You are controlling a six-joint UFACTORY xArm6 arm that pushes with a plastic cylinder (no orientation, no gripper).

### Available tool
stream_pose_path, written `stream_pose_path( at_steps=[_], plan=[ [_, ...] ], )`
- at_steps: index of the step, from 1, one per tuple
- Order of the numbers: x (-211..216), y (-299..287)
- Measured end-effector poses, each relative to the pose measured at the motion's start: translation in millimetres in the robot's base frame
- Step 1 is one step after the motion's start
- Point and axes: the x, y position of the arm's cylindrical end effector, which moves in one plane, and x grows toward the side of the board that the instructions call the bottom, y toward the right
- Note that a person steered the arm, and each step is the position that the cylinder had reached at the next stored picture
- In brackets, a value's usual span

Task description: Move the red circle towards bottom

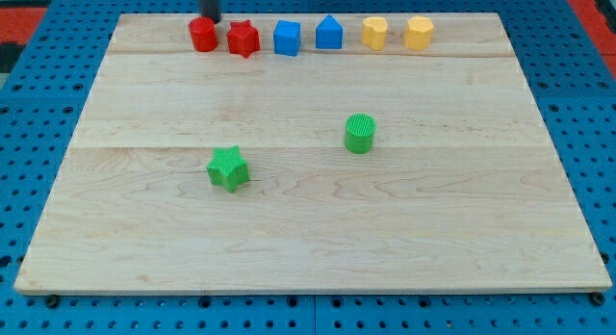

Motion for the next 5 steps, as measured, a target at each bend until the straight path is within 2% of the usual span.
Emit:
stream_pose_path(
  at_steps=[1,2,3,4,5],
  plan=[
    [33.6,-20.3],
    [47.6,-13.7],
    [-10.0,-18.7],
    [-4.1,26.1],
    [20.7,45.7]
  ],
)
